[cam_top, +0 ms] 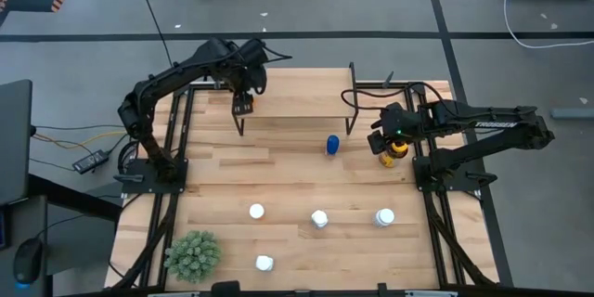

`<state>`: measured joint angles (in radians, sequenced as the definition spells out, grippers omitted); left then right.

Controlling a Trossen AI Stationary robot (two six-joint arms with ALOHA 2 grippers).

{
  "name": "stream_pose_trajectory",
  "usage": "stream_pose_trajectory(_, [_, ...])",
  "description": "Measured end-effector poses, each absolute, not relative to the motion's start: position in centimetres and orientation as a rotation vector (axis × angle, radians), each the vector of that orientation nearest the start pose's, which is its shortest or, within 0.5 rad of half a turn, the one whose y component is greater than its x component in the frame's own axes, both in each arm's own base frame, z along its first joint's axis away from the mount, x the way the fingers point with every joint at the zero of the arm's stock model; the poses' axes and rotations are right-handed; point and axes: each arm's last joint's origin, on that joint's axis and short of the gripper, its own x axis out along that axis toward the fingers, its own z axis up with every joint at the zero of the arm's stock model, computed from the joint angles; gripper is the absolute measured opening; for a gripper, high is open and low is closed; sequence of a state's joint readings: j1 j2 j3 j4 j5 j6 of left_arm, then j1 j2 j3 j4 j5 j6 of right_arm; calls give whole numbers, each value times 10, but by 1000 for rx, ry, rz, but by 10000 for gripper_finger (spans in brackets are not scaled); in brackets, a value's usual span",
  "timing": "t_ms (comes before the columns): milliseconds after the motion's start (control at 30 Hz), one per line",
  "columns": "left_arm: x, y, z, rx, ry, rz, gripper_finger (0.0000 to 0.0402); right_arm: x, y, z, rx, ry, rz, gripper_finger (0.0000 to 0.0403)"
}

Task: Pick and place medicine bottles onto shelf by color
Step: Put the top orange medicine bottle on the shelf

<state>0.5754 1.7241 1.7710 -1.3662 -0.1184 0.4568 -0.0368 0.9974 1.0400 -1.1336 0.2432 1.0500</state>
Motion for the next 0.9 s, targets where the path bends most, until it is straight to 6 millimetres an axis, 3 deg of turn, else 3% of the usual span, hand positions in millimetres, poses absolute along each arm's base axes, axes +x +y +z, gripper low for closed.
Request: stream_pose_trajectory(900, [276, 180, 337, 63, 1428, 261, 231, 163, -13, 311, 789, 844, -786, 296])
